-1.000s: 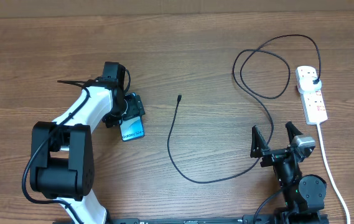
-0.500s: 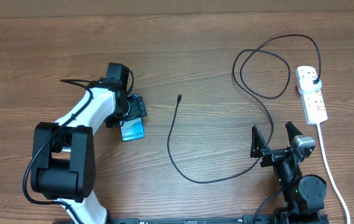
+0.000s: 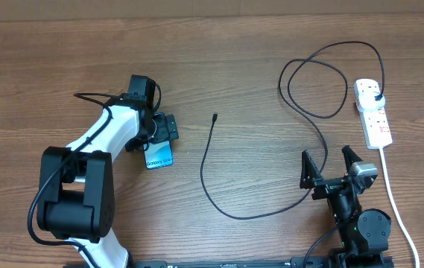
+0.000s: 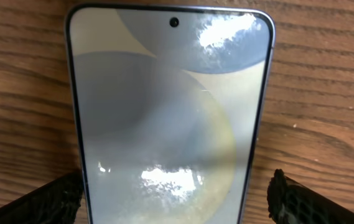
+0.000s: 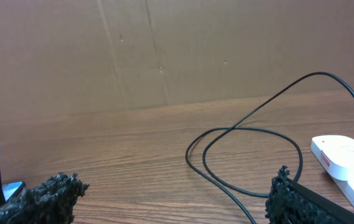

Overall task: Plug charger to phone and switch on socket
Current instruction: 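Close the left gripper on the smartphone's bottom edge and adjust grip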

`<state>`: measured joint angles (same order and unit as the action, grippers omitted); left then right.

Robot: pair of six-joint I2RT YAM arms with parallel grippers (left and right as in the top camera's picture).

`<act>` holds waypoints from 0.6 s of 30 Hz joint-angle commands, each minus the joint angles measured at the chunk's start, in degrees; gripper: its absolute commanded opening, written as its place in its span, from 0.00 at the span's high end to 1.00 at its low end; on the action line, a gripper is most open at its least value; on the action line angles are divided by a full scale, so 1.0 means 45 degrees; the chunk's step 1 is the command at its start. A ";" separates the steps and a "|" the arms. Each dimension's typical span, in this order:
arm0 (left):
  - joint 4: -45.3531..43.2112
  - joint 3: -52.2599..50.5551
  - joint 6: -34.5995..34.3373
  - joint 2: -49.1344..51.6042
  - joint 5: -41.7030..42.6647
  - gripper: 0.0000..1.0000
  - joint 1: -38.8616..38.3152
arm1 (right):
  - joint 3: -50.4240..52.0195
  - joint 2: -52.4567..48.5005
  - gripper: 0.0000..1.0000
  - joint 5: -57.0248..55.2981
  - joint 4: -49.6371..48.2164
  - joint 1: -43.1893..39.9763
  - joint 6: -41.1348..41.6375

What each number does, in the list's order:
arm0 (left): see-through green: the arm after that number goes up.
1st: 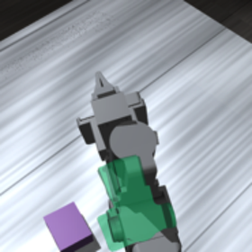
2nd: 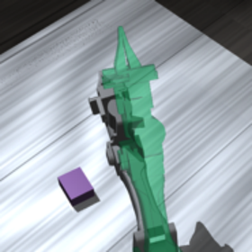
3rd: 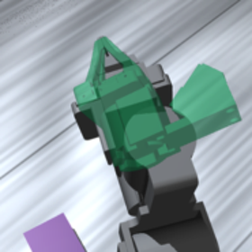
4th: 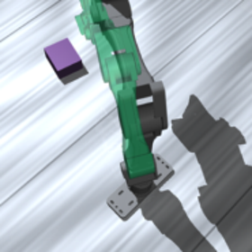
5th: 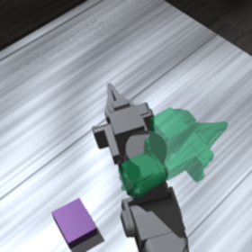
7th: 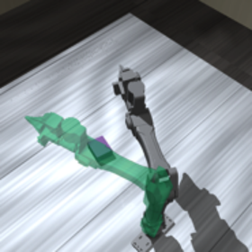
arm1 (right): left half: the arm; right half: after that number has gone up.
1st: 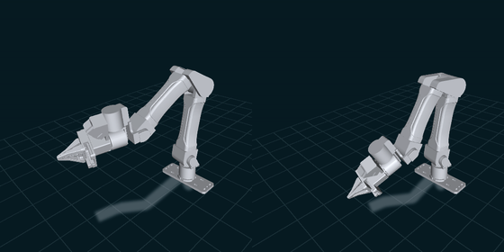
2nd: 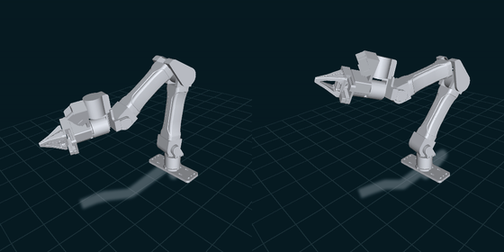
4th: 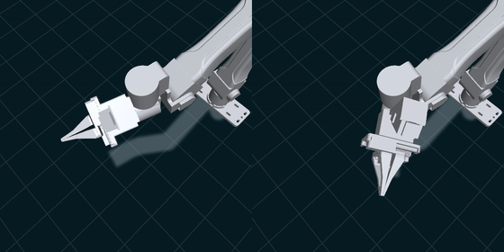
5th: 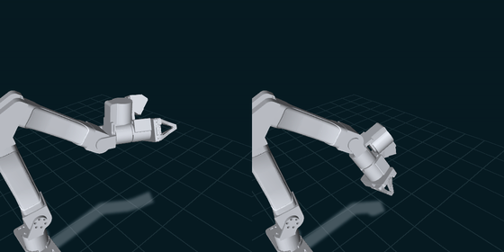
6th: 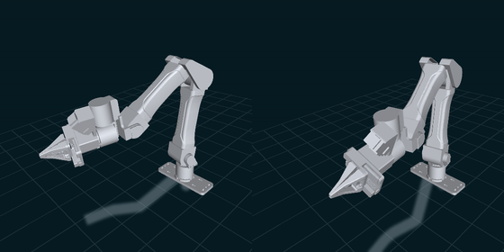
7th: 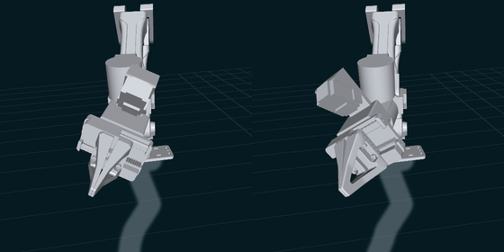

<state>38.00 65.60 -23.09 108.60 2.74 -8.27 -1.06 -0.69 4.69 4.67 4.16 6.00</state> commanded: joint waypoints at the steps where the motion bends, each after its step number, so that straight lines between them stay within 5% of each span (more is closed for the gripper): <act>1: -0.0121 -0.0996 0.0437 0.1438 -0.0345 0.03 0.0131 | 0.0136 0.0102 0.00 0.0063 -0.0058 0.0039 -0.0019; 18: 0.0019 -0.0996 0.0884 0.1443 -0.0189 0.07 -0.0063 | 0.0136 0.0102 0.00 0.0063 -0.0058 0.0039 -0.0019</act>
<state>37.26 65.49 -20.29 108.88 -1.69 -8.29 -1.06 -0.69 4.67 4.67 4.16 5.98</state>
